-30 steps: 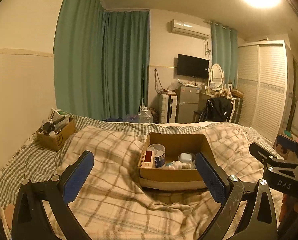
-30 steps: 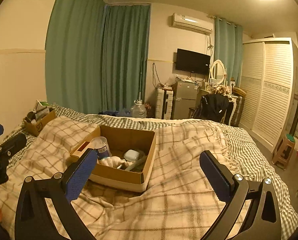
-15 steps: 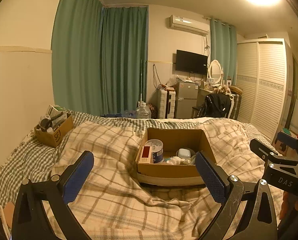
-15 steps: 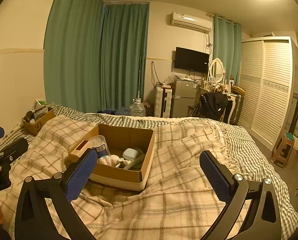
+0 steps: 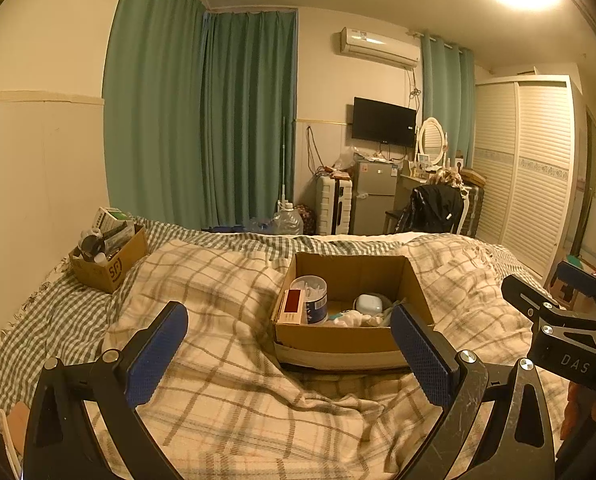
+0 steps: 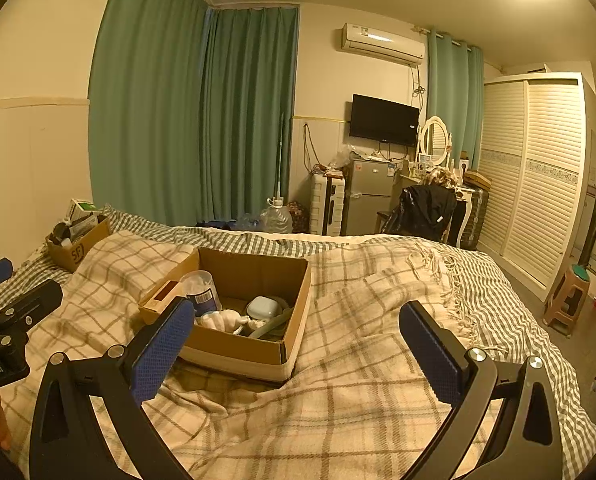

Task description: Organize objects

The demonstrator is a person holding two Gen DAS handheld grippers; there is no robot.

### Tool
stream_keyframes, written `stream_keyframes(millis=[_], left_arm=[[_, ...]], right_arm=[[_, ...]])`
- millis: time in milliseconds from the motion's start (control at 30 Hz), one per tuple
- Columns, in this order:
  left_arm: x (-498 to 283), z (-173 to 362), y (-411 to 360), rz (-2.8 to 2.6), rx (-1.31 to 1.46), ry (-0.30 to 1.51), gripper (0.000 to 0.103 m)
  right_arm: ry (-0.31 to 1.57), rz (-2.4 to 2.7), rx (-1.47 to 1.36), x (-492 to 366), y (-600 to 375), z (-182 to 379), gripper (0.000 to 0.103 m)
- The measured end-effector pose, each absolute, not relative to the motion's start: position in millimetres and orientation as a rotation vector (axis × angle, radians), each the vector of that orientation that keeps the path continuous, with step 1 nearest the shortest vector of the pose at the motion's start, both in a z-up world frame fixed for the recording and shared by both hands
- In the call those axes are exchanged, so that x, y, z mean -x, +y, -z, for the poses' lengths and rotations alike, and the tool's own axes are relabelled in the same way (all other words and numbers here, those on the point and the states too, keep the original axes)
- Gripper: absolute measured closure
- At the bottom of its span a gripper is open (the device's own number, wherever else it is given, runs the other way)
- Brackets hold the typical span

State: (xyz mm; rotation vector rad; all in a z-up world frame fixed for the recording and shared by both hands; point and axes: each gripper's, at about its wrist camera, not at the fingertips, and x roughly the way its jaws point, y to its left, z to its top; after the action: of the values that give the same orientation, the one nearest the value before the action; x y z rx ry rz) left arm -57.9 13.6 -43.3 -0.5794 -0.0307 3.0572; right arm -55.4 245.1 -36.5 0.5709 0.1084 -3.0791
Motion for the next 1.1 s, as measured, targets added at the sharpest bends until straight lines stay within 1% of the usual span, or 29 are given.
stream_keyframes(millis=[867,1100], left_arm=[[58.9,49.4,18.5,-3.067,0.589,0.020,0.000],[56.8,48.1,16.5,-3.076,0.576,0.009,0.000]], right_arm=[[0.104,3.077,-0.586,54.7,242.4,41.0,0.000],[0.101,3.077,-0.592,54.6,242.9,40.7,0.000]])
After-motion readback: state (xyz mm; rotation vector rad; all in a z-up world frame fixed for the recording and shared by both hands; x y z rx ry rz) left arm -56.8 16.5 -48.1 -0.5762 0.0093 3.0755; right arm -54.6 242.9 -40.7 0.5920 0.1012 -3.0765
